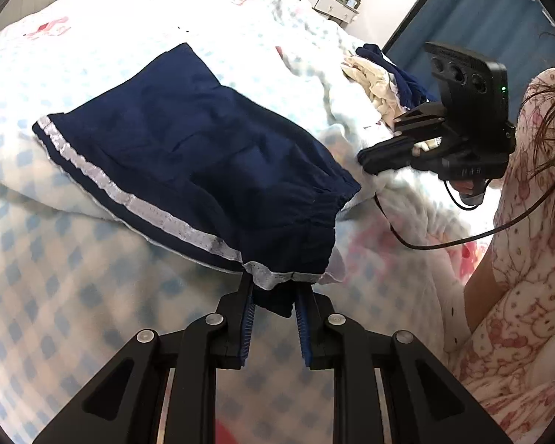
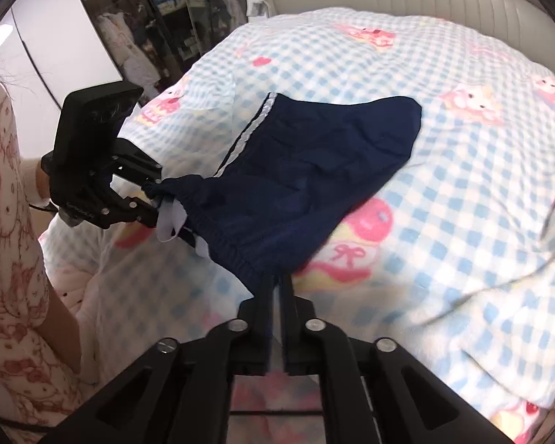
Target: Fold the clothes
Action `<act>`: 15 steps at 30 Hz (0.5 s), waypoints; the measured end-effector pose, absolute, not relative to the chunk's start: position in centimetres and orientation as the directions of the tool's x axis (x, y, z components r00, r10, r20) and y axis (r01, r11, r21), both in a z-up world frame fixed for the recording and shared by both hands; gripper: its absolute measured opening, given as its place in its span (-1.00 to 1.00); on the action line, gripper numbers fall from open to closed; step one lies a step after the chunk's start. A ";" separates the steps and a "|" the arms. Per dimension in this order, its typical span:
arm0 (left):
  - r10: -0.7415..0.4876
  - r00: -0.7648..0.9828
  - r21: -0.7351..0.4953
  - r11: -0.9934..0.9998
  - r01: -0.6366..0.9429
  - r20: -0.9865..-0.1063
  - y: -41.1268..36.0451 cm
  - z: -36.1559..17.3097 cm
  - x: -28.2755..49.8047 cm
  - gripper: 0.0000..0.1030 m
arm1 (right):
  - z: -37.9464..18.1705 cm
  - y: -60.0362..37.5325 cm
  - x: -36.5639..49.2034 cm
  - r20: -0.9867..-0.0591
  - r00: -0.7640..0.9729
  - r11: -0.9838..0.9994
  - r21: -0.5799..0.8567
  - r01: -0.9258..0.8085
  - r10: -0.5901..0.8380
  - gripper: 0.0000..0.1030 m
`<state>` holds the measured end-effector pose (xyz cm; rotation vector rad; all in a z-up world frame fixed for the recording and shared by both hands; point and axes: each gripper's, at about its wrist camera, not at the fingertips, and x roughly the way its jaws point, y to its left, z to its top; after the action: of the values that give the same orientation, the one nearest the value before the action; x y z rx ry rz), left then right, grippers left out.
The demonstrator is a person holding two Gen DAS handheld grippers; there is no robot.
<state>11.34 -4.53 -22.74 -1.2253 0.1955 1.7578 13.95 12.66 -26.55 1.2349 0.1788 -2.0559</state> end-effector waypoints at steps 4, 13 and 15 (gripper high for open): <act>0.608 -0.048 -0.368 -0.539 -0.758 -0.793 -5.0 -22.6 11.3 -0.65 | -28.1 11.4 13.8 -0.850 -0.243 -0.703 0.191 0.685 -0.468 -0.18; 0.607 -0.039 -0.386 -0.553 -0.738 -0.794 -5.1 -22.8 11.6 -0.65 | -26.7 12.1 12.8 -0.768 -0.350 -0.719 0.198 0.666 -0.536 -0.86; 0.618 -0.037 -0.403 -0.555 -0.728 -0.785 -5.4 -22.6 11.5 -0.65 | -25.6 12.5 13.4 -0.751 -0.358 -0.701 0.190 0.688 -0.555 -0.88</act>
<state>11.53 -5.40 -22.57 -1.2542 0.1313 1.7610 13.38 12.49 -25.62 1.0770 0.2011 -2.0957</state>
